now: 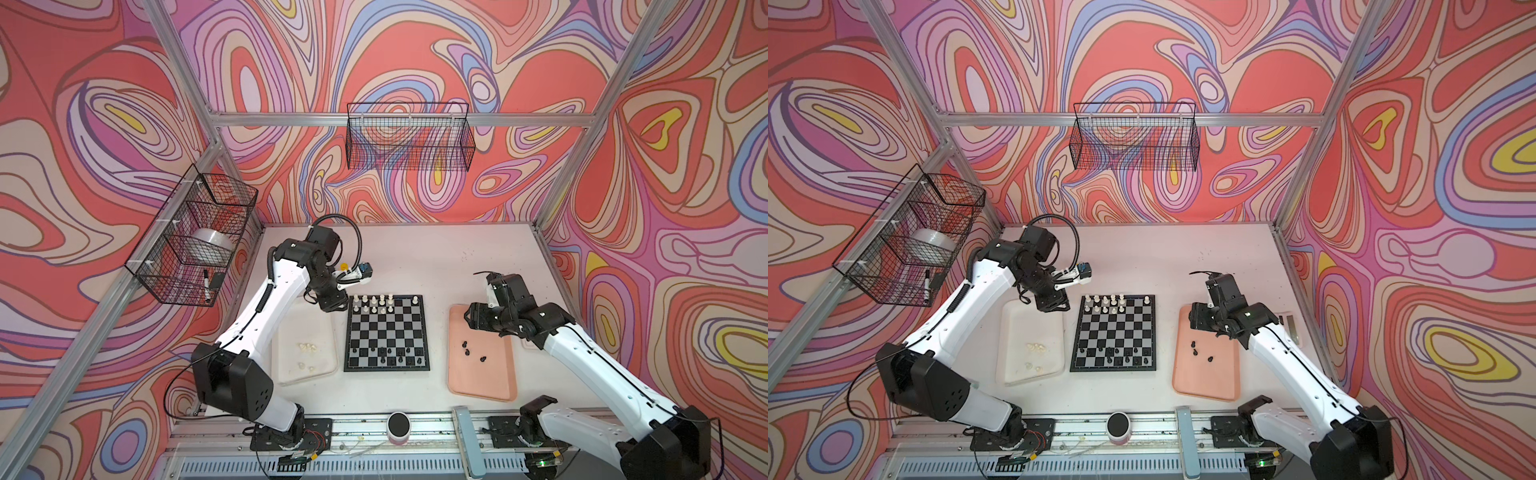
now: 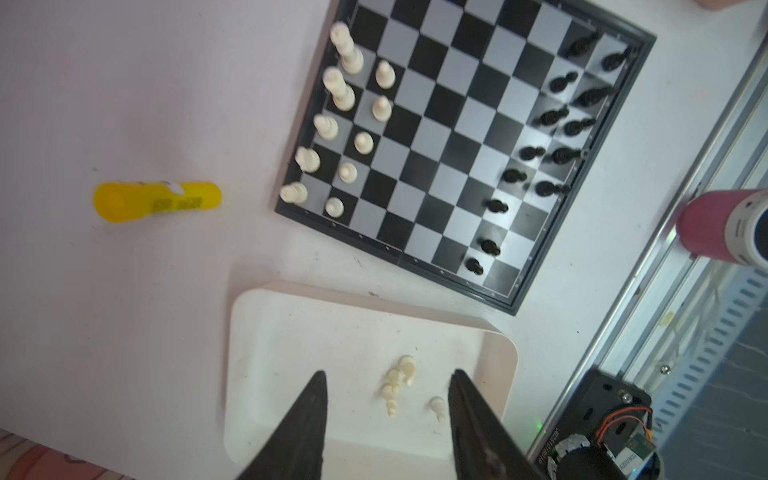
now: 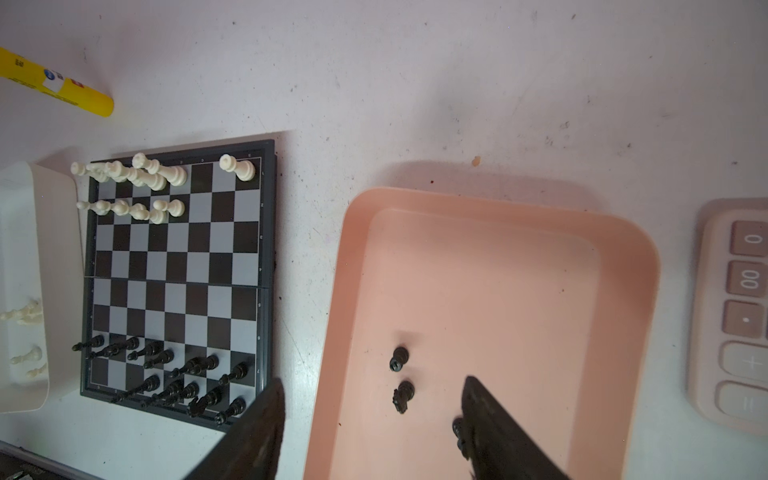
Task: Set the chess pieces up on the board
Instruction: 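Return the left gripper to the white tray while the right moves toward the board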
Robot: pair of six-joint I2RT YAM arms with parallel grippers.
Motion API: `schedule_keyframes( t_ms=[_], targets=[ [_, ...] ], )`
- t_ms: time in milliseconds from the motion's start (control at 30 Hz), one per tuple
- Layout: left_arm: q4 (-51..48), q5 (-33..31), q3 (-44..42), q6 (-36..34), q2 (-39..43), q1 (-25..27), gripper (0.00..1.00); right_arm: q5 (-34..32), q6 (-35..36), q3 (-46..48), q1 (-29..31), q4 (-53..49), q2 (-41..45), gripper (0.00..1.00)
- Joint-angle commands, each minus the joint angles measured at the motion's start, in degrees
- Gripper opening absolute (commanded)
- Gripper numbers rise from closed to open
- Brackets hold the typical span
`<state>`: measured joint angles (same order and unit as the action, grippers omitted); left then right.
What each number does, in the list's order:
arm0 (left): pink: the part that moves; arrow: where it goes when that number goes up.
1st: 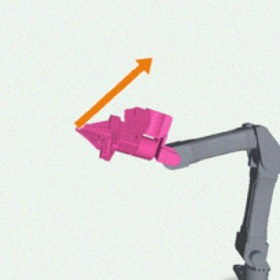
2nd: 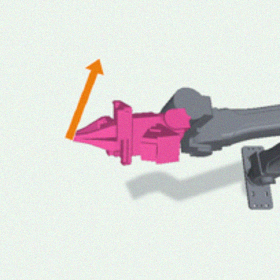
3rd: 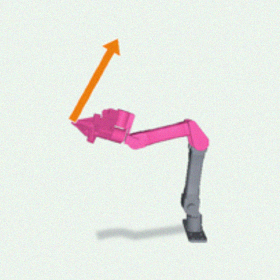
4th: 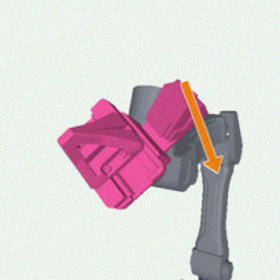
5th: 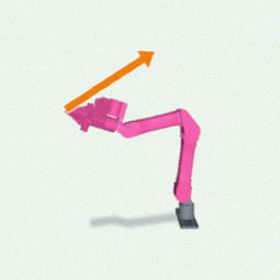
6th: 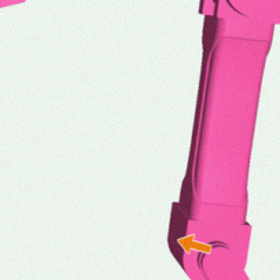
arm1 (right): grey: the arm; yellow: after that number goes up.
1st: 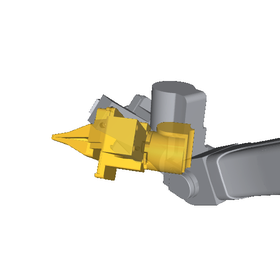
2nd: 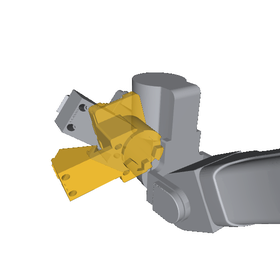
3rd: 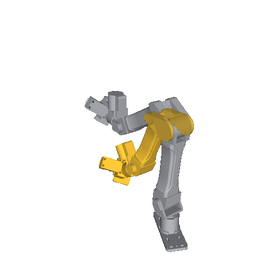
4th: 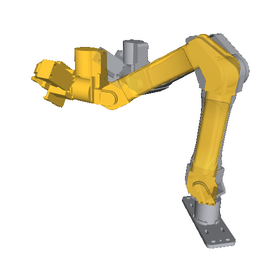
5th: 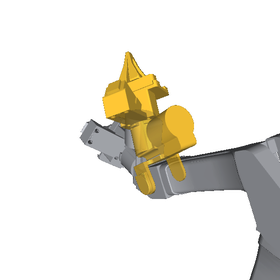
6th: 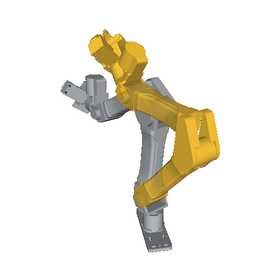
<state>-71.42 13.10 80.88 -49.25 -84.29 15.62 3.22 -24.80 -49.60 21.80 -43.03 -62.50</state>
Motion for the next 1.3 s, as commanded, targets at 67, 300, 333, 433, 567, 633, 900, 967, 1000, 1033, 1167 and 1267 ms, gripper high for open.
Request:
schedule_keyframes(
  t_ms=[67,300,333,433,567,633,900,967,1000,1033,1167,1267],
  targets=[
    [0.7,-2.2,-12.8,-8.7,6.5,-2.7,0.46,4.1,0.8,-1.8,0.3,3.3,-1.5,0.66],
    [7.2,-3.5,-23.4,-11.6,9.4,-3.7,0.43,11.6,1.3,-3.6,5.2,3.8,-4.2,0.62],
    [8.1,-3.8,-24.5,-12.4,9.6,-3.8,0.43,11.8,1.4,-4.0,6.2,3.6,-4.6,0.62],
    [10.9,-4.7,-27.0,-13.7,9.9,-4.3,0.43,13.2,0.7,-3.8,8.1,4.5,-5.2,0.62],
    [12.5,-5.2,-28.1,-16.1,9.5,-5.5,0.44,12.5,-0.4,-3.3,9.5,5.7,-5.3,0.62],
    [13.6,-5.6,-28.4,-17.2,9.1,-6.3,0.44,12.2,-0.8,-3.0,9.7,6.3,-5.2,0.62],
    [14.2,-6.0,-26.9,-21.9,5.4,-9.8,0.45,11.8,-1.7,-2.8,10.2,8.0,-6.8,0.63],
    [14.1,-6.0,-27.1,-23.0,4.9,-10.2,0.45,11.6,-1.9,-2.7,10.4,8.2,-7.0,0.62],
    [14.3,-6.2,-27.3,-23.4,4.7,-10.4,0.45,11.5,-2.0,-2.7,10.5,8.4,-7.1,0.63],
    [14.4,-6.4,-27.4,-23.8,4.6,-10.3,0.45,11.5,-2.1,-2.6,10.6,8.5,-7.1,0.62],
    [16.1,-7.2,-29.0,-25.2,4.4,-10.4,0.45,11.3,-2.4,-2.2,10.7,9.1,-7.4,0.63],
    [17.0,-7.5,-29.7,-25.7,3.7,-10.3,0.44,11.1,-2.4,-2.2,10.8,9.2,-7.5,0.63]
  ],
)
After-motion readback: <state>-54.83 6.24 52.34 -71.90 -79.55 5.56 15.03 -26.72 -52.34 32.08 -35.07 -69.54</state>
